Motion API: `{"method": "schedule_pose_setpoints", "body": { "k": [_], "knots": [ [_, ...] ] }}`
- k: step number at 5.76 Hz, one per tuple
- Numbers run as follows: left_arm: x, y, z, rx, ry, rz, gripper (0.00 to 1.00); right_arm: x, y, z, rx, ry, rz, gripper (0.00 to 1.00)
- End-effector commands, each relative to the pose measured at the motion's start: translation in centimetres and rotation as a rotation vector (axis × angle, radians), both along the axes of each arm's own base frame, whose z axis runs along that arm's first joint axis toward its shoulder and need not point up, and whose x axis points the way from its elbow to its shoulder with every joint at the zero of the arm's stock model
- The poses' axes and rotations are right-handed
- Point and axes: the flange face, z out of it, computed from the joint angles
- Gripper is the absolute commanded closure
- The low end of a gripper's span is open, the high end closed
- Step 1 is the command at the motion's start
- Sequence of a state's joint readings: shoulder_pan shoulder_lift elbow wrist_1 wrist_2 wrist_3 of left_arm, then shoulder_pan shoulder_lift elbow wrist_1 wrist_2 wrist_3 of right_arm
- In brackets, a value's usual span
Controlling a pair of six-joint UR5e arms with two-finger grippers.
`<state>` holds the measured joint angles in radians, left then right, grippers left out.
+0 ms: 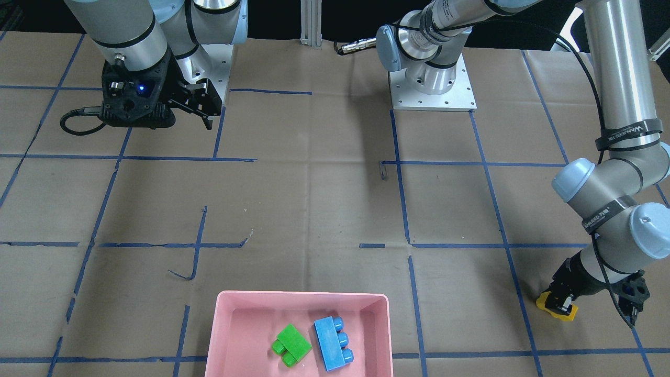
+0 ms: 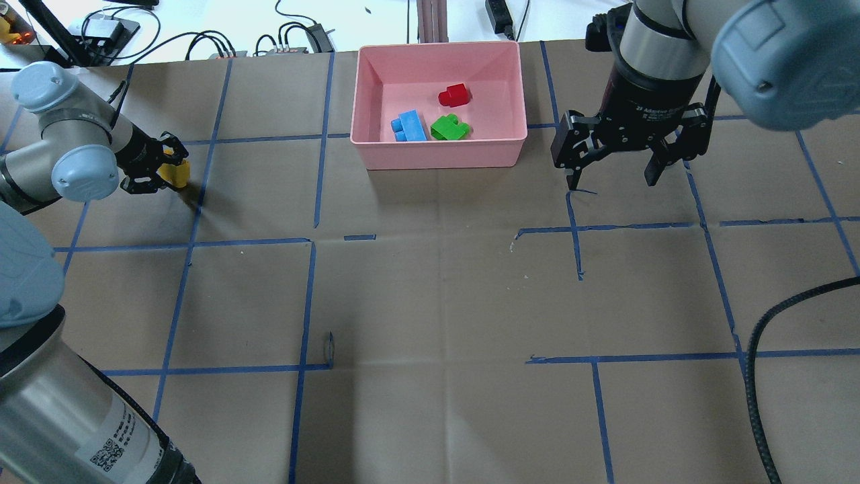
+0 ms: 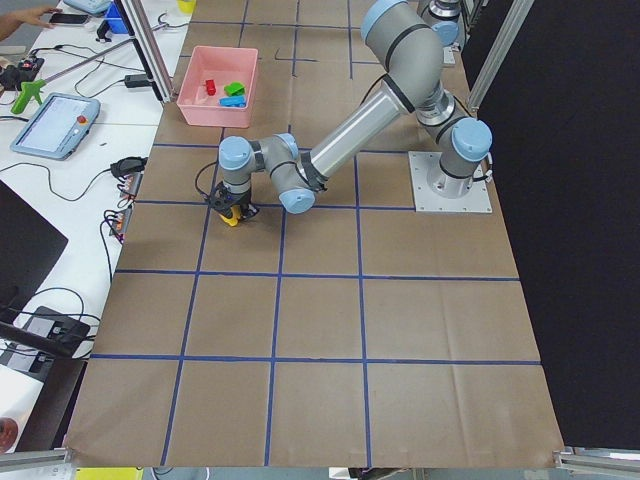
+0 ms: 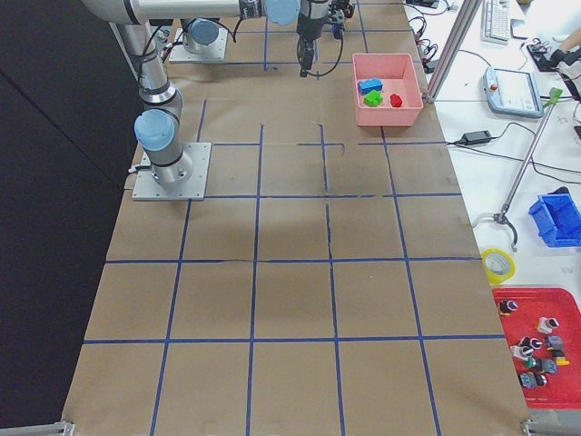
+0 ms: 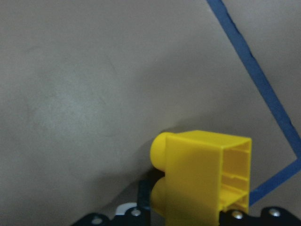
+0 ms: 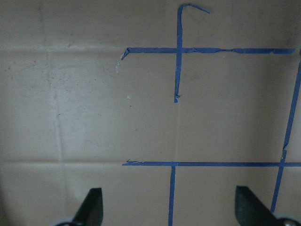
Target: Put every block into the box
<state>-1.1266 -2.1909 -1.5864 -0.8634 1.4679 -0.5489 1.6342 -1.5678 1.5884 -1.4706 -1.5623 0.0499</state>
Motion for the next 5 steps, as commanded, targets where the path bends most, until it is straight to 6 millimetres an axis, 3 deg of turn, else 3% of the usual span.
{"method": "schedule_pose_setpoints", "body": {
  "k": [1,3,4,5],
  "knots": [
    [0.0,0.2,1.6,0.021,0.039,0.006,1.0,-0.2,1.6,-0.3,-0.001,0.001,-0.001,0.0],
    [-0.6,0.0,4.1,-0.004,0.029,0.003,1.0,-0.7,0.9,-0.5,-0.021,-0.009,-0.01,0.0],
    [-1.0,-1.0,9.0,-0.004,0.03,-0.003,1.0,-0.8,0.6,-0.5,-0.04,-0.01,-0.011,0.0],
    [-3.4,-3.2,14.3,-0.02,0.023,-0.047,1.0,-1.1,0.7,-0.2,-0.047,-0.009,-0.015,0.0]
  ]
}}
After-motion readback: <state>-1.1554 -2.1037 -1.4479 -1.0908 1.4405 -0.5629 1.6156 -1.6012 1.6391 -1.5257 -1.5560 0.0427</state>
